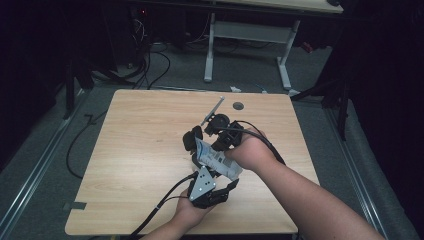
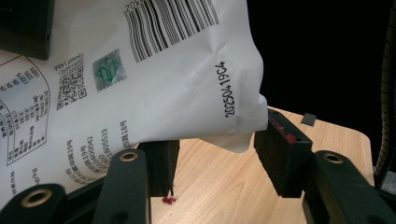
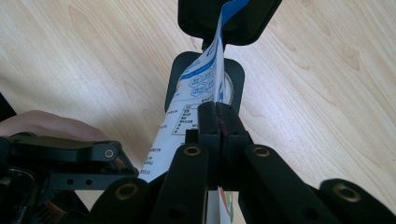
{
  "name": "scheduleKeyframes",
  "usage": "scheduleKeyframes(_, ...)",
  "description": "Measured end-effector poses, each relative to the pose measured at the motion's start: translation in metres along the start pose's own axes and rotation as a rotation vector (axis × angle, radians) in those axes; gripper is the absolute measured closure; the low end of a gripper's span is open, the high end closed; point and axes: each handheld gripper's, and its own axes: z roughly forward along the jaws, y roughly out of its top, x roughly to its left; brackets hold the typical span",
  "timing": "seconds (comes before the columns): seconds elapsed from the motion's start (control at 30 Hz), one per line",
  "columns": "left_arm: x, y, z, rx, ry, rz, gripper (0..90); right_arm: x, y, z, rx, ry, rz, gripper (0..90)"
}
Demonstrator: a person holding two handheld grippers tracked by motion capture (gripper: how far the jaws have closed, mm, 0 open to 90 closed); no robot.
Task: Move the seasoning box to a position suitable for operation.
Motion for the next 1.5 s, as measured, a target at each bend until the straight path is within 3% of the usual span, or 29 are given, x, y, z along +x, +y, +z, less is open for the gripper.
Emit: scheduleKeyframes(1.5,-0.002,-0.012,0.001,0.032,-0.010,0.024,52.7,0.000,-0.009,0.000,0.009,0.018,0.017,89.9)
